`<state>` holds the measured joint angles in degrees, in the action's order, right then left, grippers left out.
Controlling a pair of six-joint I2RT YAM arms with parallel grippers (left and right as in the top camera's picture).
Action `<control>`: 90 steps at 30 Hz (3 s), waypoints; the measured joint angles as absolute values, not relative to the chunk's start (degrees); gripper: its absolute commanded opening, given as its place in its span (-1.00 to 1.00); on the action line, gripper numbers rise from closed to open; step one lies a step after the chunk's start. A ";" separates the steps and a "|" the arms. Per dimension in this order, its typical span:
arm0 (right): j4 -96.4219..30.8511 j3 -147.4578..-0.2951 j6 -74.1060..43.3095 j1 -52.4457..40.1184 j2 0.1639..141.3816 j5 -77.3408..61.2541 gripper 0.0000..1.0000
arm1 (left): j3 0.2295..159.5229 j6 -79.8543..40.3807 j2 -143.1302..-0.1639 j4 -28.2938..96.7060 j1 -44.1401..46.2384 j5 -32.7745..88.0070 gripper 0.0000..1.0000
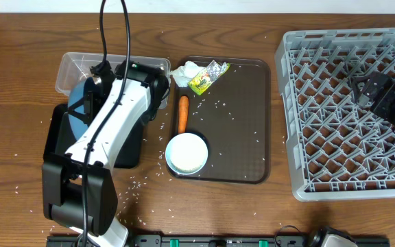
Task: Sort waste into correct bins and load items into the dishwasher rack
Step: 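Swing the teal plate toward the rack and hand it to the right gripper, then place the teal plate upright into the dish rack with the right gripper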
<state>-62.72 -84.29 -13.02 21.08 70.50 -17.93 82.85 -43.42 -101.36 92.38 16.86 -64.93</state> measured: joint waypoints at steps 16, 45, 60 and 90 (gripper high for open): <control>-61.73 -84.29 -11.09 21.08 70.50 -21.50 0.97 | 85.03 -38.65 -88.27 92.23 17.85 -56.14 -0.88; -57.08 -84.29 1.78 -4.10 70.85 -38.00 0.49 | 90.54 -18.11 -78.30 47.33 34.09 -2.09 -0.88; -52.93 -84.27 1.23 -6.39 75.24 -28.53 -0.98 | 90.54 -18.13 -76.88 46.44 34.50 1.37 -0.84; -31.77 -84.18 10.94 10.37 78.11 51.81 -0.97 | 90.56 -16.01 -76.14 46.52 34.61 3.07 0.90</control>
<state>-31.77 -84.18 10.94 10.37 78.11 51.81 90.56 -16.01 -76.14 46.52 34.61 3.07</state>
